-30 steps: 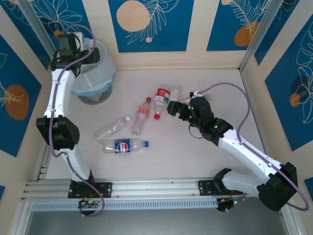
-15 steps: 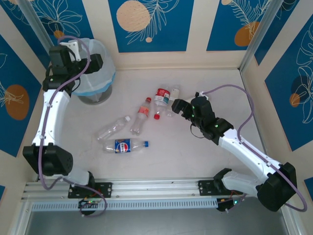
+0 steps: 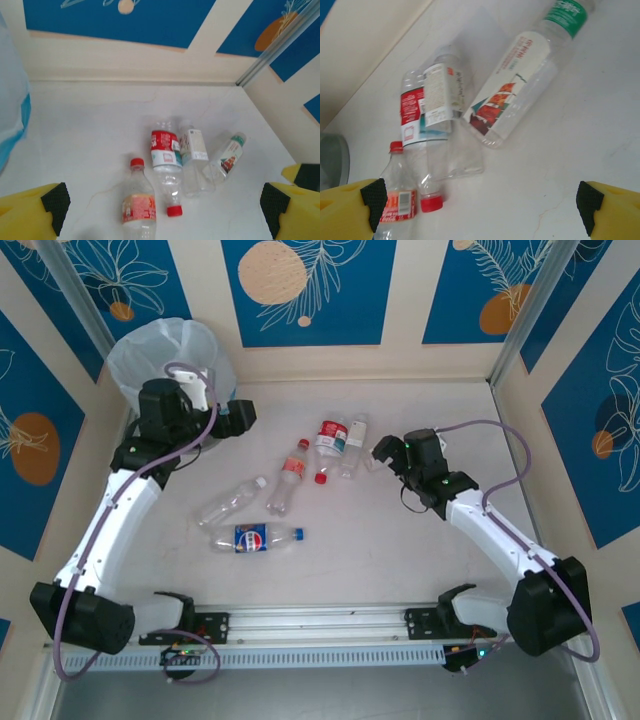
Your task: Put the plastic bottles in the bin
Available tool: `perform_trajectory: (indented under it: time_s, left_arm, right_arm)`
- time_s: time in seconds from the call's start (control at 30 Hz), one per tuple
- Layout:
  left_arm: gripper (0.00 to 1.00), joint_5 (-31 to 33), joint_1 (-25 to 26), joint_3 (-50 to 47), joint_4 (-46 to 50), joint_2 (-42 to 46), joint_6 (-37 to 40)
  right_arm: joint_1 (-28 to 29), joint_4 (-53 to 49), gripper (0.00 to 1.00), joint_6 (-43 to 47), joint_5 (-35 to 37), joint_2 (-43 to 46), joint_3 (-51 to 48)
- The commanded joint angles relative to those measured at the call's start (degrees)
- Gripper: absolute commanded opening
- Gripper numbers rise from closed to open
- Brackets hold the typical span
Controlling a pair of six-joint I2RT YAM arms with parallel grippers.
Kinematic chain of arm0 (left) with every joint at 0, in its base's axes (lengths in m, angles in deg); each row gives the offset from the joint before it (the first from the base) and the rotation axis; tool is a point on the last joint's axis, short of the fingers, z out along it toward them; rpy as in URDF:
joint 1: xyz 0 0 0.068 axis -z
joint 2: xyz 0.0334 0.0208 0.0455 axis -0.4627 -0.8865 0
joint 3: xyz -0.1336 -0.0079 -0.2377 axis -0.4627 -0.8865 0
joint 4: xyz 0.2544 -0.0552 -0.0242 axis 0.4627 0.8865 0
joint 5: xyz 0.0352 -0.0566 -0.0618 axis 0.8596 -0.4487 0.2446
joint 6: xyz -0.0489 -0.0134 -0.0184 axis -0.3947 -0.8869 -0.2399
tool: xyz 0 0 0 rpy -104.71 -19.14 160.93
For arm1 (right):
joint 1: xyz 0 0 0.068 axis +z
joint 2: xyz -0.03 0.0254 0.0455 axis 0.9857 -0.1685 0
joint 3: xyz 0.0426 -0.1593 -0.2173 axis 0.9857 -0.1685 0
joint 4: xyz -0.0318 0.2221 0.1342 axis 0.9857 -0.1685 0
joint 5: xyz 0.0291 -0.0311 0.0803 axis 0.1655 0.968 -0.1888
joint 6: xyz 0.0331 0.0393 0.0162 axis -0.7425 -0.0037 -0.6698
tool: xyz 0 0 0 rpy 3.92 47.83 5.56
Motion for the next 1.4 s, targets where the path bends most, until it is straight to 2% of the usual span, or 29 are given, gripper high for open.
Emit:
perform_trajectory:
  time_s: [0.0,0.13,0.27,0.37,0.63,0.77,0.87,0.97,1.1,1.23,1.37]
  left_arm:
    - [0.99,-4.3,0.3,-3.4,0.1,1.9,0.3]
    - [0.99,-3.0,0.3,-7.0,0.2,3.6,2.0]
    - [0.99,-1.2,0.3,-9.5,0.0,4.8,2.5]
    - [0.99,0.1,0.3,-11.1,-1.0,5.1,2.6]
    - [0.99,1.0,0.3,-11.4,-0.8,3.9,3.4]
    - [0.99,2.0,0.3,-11.6,-0.1,4.0,4.2]
    - [0.99,2.2,0.3,-11.8,0.1,4.1,4.4]
    - [0.99,1.8,0.3,-12.5,-0.5,3.9,3.6]
    - [0.99,1.3,0.3,-12.7,-0.6,3.3,3.0]
    - [0.99,1.2,0.3,-13.0,-1.0,3.2,3.0]
    - [0.99,0.9,0.3,-12.9,-1.0,2.8,2.9]
  right_arm:
    - [-3.9,-1.2,1.00,-7.3,-0.1,-2.7,-0.1]
    - [-8.0,-1.2,1.00,-8.9,-2.5,-6.2,1.9]
    - [-11.8,-9.8,1.00,-16.9,-4.3,-12.1,8.9]
    - [-12.9,-9.4,1.00,-16.4,-7.5,-17.3,13.6]
    - [-16.6,-16.4,1.00,-19.7,-12.5,-32.6,27.5]
    - [-18.7,-20.0,1.00,-22.8,-11.5,-38.8,33.4]
    - [-20.3,-21.4,0.98,-21.1,-12.1,-43.3,38.5]
    - [-21.6,-21.4,0.96,-20.6,-15.8,-46.7,42.0]
    - [-21.3,-24.9,0.91,-20.8,-16.8,-49.5,46.1]
    - [-21.2,-28.0,0.84,-21.0,-16.6,-52.9,50.5]
    - [-21.0,-32.4,0.81,-21.5,-14.3,-56.5,55.2]
